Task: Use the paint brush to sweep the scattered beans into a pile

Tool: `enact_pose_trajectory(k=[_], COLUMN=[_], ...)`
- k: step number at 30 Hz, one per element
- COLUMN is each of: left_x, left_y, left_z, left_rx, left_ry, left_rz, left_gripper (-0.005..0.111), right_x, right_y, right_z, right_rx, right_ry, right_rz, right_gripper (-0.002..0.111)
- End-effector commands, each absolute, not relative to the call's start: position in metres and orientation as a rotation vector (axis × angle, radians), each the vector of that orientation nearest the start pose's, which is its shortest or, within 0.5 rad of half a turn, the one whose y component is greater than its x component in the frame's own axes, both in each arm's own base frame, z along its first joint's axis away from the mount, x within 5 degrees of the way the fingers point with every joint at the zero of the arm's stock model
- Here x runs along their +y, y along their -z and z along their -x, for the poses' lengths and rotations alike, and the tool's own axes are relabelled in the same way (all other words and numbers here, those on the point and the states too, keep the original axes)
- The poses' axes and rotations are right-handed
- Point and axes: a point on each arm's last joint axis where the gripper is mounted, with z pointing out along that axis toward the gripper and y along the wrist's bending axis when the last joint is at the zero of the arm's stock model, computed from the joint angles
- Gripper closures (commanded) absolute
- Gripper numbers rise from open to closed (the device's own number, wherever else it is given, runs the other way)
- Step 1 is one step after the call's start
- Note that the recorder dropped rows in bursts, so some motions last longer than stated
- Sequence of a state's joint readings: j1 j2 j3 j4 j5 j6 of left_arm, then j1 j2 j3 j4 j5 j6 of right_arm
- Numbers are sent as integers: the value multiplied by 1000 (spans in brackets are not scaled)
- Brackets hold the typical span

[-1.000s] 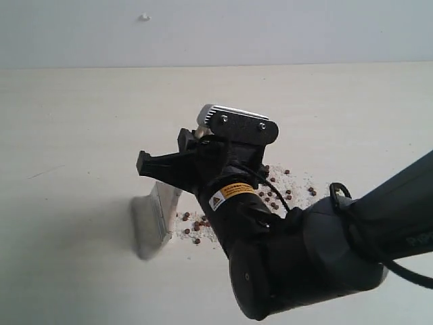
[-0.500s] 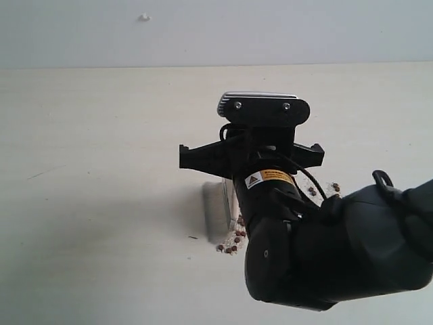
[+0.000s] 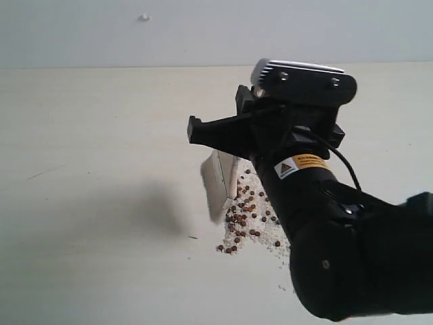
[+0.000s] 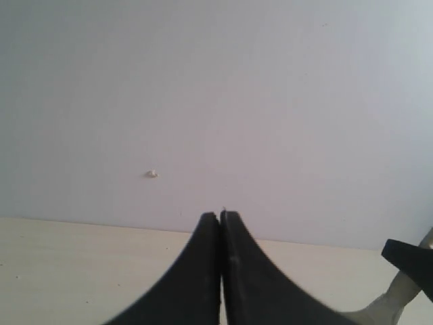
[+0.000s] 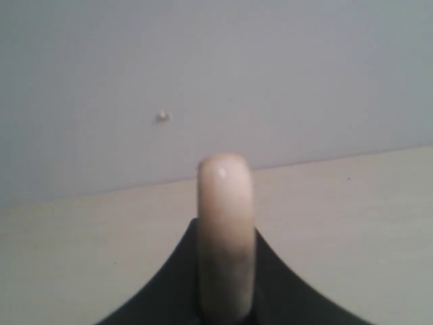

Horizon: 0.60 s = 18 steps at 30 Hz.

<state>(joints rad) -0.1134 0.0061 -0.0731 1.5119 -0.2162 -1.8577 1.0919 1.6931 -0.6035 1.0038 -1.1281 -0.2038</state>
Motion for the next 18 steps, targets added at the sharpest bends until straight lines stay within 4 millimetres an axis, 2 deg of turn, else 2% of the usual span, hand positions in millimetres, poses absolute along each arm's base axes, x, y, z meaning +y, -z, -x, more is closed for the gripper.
enact_pose_trajectory(k=[1, 7, 12, 18], left_x=[-25, -25, -25, -25], left_y=[-237, -237, -237, -237], left_z=[-47, -47, -47, -47], left_rx=[1428, 1428, 1428, 1428], left_ry=[531, 531, 531, 531], left_rz=[-15, -15, -15, -15], left_gripper=[107, 107, 107, 107], right_x=[207, 202, 200, 194], right_y=[-191, -176, -157, -136], right_z=[-180, -167, -168, -170], right_rx=[1605, 1671, 1770, 1847], right_ry=[-549, -737, -675, -497], right_rz=[-93, -89, -103, -86], right_gripper=[108, 108, 108, 108])
